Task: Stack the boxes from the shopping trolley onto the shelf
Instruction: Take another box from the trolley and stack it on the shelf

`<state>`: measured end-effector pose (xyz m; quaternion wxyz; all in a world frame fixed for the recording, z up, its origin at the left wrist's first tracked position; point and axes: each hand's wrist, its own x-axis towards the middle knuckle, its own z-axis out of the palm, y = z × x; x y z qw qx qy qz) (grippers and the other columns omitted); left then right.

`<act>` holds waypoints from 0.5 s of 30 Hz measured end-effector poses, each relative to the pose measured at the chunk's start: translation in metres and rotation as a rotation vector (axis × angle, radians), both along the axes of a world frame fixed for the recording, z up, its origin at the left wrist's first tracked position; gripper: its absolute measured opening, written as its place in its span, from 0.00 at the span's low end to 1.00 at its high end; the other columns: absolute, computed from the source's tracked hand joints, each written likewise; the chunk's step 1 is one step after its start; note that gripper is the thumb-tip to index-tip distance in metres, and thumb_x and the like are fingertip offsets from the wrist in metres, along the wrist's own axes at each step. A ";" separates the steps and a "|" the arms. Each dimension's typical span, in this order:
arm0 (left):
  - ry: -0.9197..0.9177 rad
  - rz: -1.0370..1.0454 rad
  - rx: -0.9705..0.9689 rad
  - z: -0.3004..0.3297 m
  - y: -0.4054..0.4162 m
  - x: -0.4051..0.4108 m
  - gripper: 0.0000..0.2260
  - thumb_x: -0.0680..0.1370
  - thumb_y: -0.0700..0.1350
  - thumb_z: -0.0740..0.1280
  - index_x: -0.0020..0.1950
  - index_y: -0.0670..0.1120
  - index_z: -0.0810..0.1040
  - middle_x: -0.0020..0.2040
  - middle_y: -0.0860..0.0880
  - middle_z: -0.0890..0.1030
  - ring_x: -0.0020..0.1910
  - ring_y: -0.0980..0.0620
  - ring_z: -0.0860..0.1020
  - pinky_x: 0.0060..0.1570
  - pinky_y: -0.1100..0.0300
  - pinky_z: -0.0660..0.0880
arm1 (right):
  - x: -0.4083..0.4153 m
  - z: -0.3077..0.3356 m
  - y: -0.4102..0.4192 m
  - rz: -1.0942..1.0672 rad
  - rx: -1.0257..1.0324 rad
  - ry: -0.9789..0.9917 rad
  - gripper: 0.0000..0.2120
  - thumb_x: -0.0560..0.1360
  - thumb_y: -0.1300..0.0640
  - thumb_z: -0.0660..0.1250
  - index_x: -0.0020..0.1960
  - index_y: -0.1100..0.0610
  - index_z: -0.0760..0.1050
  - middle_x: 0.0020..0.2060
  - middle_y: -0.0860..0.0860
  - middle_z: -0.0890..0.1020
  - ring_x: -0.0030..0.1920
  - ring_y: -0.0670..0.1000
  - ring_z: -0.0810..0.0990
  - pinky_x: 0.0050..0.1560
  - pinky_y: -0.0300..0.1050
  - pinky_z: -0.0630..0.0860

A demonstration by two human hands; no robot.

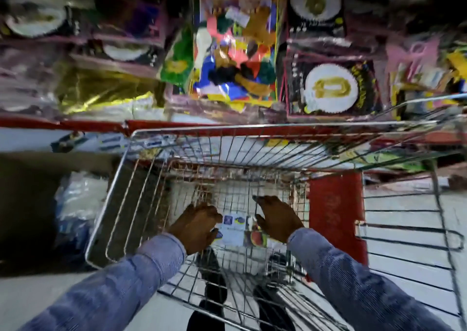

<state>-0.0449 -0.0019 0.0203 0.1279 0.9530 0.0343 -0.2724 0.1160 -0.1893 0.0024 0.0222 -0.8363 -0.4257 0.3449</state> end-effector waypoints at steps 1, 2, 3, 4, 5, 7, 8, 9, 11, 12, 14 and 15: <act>0.019 -0.025 -0.017 -0.010 0.001 0.003 0.16 0.80 0.51 0.60 0.66 0.48 0.74 0.64 0.46 0.77 0.63 0.42 0.73 0.57 0.46 0.74 | -0.001 -0.016 0.004 -0.001 -0.029 0.040 0.28 0.80 0.52 0.58 0.78 0.56 0.55 0.73 0.59 0.68 0.72 0.60 0.66 0.66 0.53 0.70; 0.048 -0.061 -0.029 -0.024 0.002 0.004 0.15 0.81 0.50 0.60 0.66 0.48 0.74 0.63 0.45 0.77 0.61 0.42 0.74 0.56 0.46 0.74 | -0.005 -0.036 0.008 0.007 -0.053 0.076 0.28 0.80 0.52 0.59 0.78 0.55 0.55 0.73 0.59 0.67 0.72 0.60 0.66 0.66 0.53 0.70; 0.078 -0.080 -0.040 -0.033 0.003 0.006 0.15 0.81 0.50 0.60 0.66 0.47 0.74 0.63 0.44 0.78 0.61 0.41 0.74 0.56 0.47 0.75 | -0.007 -0.052 0.011 0.002 -0.070 0.103 0.28 0.80 0.51 0.60 0.78 0.55 0.56 0.73 0.60 0.67 0.72 0.60 0.66 0.68 0.53 0.70; 0.113 -0.093 -0.043 -0.039 0.004 0.008 0.15 0.81 0.49 0.60 0.66 0.46 0.74 0.63 0.43 0.78 0.60 0.41 0.75 0.55 0.48 0.76 | -0.009 -0.064 0.014 -0.003 -0.085 0.124 0.29 0.80 0.51 0.61 0.77 0.55 0.56 0.74 0.60 0.66 0.73 0.60 0.66 0.69 0.53 0.69; 0.145 -0.108 -0.039 -0.048 0.004 0.007 0.14 0.82 0.48 0.61 0.65 0.45 0.75 0.62 0.43 0.78 0.59 0.41 0.76 0.54 0.49 0.76 | -0.015 -0.077 0.016 -0.012 -0.107 0.144 0.29 0.79 0.51 0.62 0.77 0.55 0.58 0.73 0.60 0.67 0.72 0.61 0.67 0.69 0.53 0.69; 0.135 -0.148 -0.046 -0.062 0.005 0.006 0.12 0.82 0.46 0.61 0.62 0.44 0.76 0.59 0.43 0.80 0.58 0.41 0.78 0.54 0.48 0.76 | -0.024 -0.095 0.018 -0.018 -0.130 0.163 0.30 0.77 0.50 0.65 0.76 0.53 0.60 0.72 0.60 0.69 0.70 0.61 0.70 0.68 0.55 0.71; 0.135 -0.183 -0.046 -0.068 0.006 0.003 0.11 0.81 0.44 0.60 0.61 0.44 0.76 0.58 0.43 0.80 0.57 0.40 0.78 0.54 0.46 0.76 | -0.026 -0.103 0.019 0.002 -0.143 0.162 0.31 0.77 0.49 0.66 0.76 0.53 0.60 0.72 0.60 0.69 0.70 0.62 0.70 0.68 0.55 0.71; 0.127 -0.219 -0.040 -0.073 0.007 0.001 0.11 0.81 0.42 0.60 0.61 0.44 0.76 0.57 0.42 0.81 0.56 0.40 0.78 0.54 0.44 0.76 | -0.027 -0.106 0.018 0.034 -0.155 0.154 0.32 0.76 0.48 0.67 0.76 0.53 0.59 0.72 0.59 0.69 0.70 0.62 0.70 0.68 0.55 0.71; 0.107 -0.274 -0.041 -0.082 0.008 -0.004 0.10 0.79 0.38 0.61 0.59 0.43 0.77 0.53 0.42 0.82 0.53 0.39 0.78 0.49 0.45 0.77 | -0.025 -0.113 0.018 0.089 -0.159 0.132 0.33 0.76 0.48 0.66 0.77 0.54 0.59 0.72 0.58 0.68 0.70 0.61 0.70 0.68 0.54 0.71; 0.102 -0.291 -0.046 -0.084 0.007 -0.004 0.09 0.79 0.37 0.62 0.57 0.43 0.78 0.51 0.42 0.82 0.51 0.39 0.79 0.46 0.47 0.76 | -0.022 -0.115 0.018 0.109 -0.153 0.126 0.32 0.77 0.48 0.66 0.77 0.54 0.59 0.72 0.58 0.69 0.70 0.61 0.71 0.67 0.54 0.71; 0.098 -0.318 -0.062 -0.086 0.003 -0.002 0.07 0.78 0.37 0.63 0.53 0.43 0.78 0.49 0.42 0.82 0.49 0.40 0.79 0.43 0.50 0.73 | -0.013 -0.115 0.020 0.172 -0.158 0.114 0.30 0.78 0.49 0.64 0.76 0.55 0.59 0.71 0.58 0.70 0.69 0.61 0.72 0.66 0.54 0.72; 0.085 -0.340 -0.061 -0.087 0.001 -0.001 0.07 0.77 0.38 0.63 0.53 0.43 0.78 0.49 0.42 0.82 0.49 0.40 0.79 0.43 0.50 0.73 | -0.010 -0.115 0.022 0.200 -0.163 0.104 0.29 0.79 0.49 0.63 0.76 0.56 0.59 0.70 0.58 0.71 0.68 0.61 0.72 0.65 0.55 0.73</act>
